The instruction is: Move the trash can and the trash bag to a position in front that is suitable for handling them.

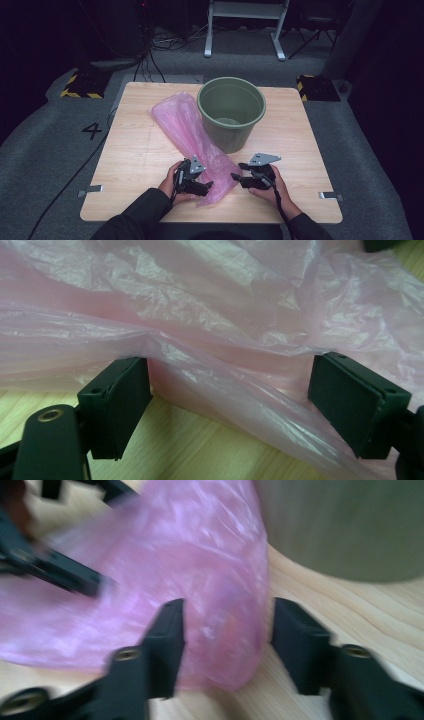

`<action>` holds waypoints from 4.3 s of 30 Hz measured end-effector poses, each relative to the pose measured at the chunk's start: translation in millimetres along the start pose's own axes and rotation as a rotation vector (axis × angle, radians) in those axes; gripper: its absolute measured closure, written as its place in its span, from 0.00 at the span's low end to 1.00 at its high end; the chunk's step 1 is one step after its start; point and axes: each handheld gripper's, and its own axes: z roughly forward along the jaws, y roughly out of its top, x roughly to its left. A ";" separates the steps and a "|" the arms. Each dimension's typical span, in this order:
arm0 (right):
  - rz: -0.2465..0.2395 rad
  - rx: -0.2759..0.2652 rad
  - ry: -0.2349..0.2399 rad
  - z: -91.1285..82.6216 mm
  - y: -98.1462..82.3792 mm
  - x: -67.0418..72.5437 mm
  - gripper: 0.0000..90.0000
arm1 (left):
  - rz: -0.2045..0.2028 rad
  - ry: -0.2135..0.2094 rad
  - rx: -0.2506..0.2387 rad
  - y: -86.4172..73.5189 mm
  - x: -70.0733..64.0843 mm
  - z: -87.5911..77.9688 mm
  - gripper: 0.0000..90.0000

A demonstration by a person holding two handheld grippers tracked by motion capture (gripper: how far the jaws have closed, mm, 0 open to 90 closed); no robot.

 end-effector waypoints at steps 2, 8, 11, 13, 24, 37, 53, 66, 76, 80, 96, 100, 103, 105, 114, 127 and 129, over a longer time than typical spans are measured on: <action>-0.010 0.015 0.001 2.4 -2.2 -3.0 0.75 | 0.026 0.023 0.001 -2.0 0.5 -6.4 0.19; -0.036 0.009 0.001 0.4 -6.5 -12.0 0.95 | -0.009 0.019 -0.059 -16.9 24.5 -37.0 0.18; -0.039 0.007 -0.016 -2.3 -7.6 -16.3 0.96 | -0.035 0.033 -0.067 -20.1 33.9 -41.6 0.18; -0.019 -0.003 -0.025 -5.7 -9.7 -23.7 0.98 | -0.061 0.051 -0.075 -22.5 41.9 -46.2 0.19; -0.003 -0.012 -0.092 -19.8 -18.5 -47.6 0.99 | -0.102 0.110 -0.152 -27.3 58.7 -78.8 0.20; 0.055 -0.002 -0.158 -27.9 -23.9 -74.8 0.96 | -0.066 0.096 -0.178 -19.9 74.8 -69.4 0.19; 0.111 -0.012 -0.175 -21.1 -18.8 -109.8 0.79 | 0.082 -0.116 -0.064 -3.9 57.4 -26.7 0.20; 0.157 -0.030 -0.188 -23.6 -19.9 -113.6 0.47 | 0.140 -0.159 -0.021 -1.0 40.9 -5.6 0.18; 0.169 -0.035 -0.200 -29.2 -22.8 -118.4 0.44 | 0.134 -0.182 -0.006 -1.4 39.7 1.5 0.24; 0.188 -0.043 -0.211 -38.0 -26.0 -122.5 0.42 | 0.104 -0.146 -0.015 -1.5 43.1 -2.0 0.40; 0.234 -0.034 -0.248 -53.9 -43.5 -137.3 0.43 | 0.087 -0.065 -0.058 -7.6 41.3 -5.7 0.95; 0.235 -0.031 -0.218 -52.6 -44.4 -136.6 0.39 | 0.086 -0.059 -0.060 -9.6 43.2 -8.0 0.97; 0.235 -0.012 -0.215 -49.5 -44.4 -136.1 0.33 | 0.079 -0.051 -0.074 -11.1 45.7 -12.0 0.98; 0.230 0.014 -0.218 -46.2 -44.9 -136.5 0.33 | 0.069 -0.041 -0.097 -11.9 49.0 -16.2 0.99; 0.208 0.030 -0.220 -36.8 -40.3 -136.5 0.33 | 0.032 0.010 -0.140 -18.7 59.3 -32.4 1.00; 0.187 0.039 -0.275 -27.9 -37.8 -133.7 0.21 | -0.016 0.060 -0.188 -29.8 72.5 -53.6 1.00; 0.189 0.040 -0.279 -27.8 -37.8 -133.2 0.21 | -0.017 0.062 -0.198 -30.4 73.7 -55.1 1.00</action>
